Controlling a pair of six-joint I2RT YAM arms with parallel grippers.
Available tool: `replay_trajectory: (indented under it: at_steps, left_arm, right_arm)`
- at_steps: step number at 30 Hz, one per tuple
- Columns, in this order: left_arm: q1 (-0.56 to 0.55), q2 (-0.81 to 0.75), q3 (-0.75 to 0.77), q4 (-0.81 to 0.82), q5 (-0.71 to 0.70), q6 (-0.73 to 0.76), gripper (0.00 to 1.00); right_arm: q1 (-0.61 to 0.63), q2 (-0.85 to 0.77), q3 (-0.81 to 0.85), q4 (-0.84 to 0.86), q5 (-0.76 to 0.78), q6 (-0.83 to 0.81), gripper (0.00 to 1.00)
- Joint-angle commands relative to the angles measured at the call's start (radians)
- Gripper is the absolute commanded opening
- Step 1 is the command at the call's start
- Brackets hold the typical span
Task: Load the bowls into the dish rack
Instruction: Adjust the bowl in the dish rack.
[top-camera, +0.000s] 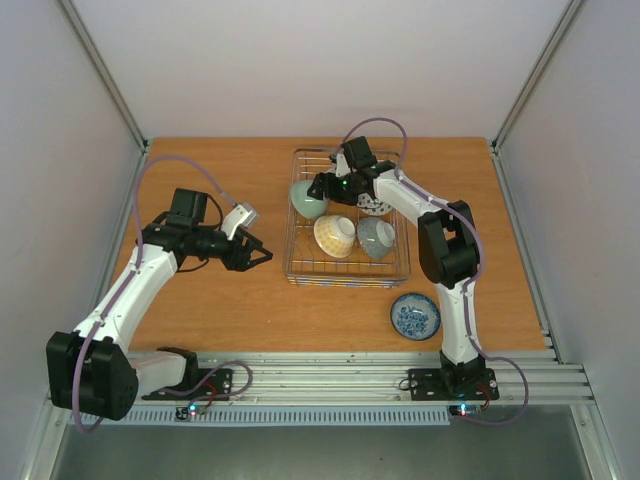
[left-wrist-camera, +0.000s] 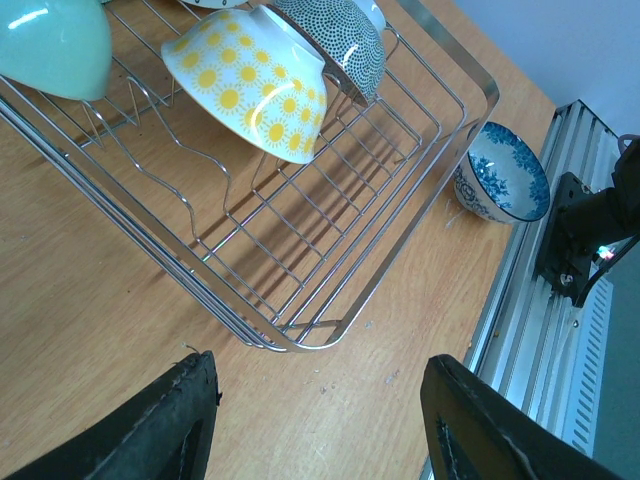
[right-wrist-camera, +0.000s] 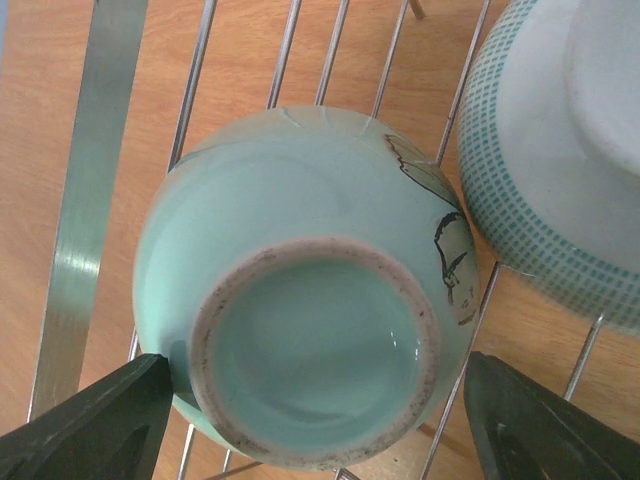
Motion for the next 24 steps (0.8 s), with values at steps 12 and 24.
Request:
replay_trajectory:
  at_steps: [12,24]
  left_arm:
    - [0.005,-0.006,-0.012,0.026,-0.01,0.018,0.57]
    - [0.005,-0.008,-0.013,0.028,-0.011,0.018,0.57]
  right_arm:
    - [0.0,0.026,0.031,0.054,-0.004,0.033,0.72]
    - [0.0,-0.01,-0.003,0.064,0.005,0.02,0.55]
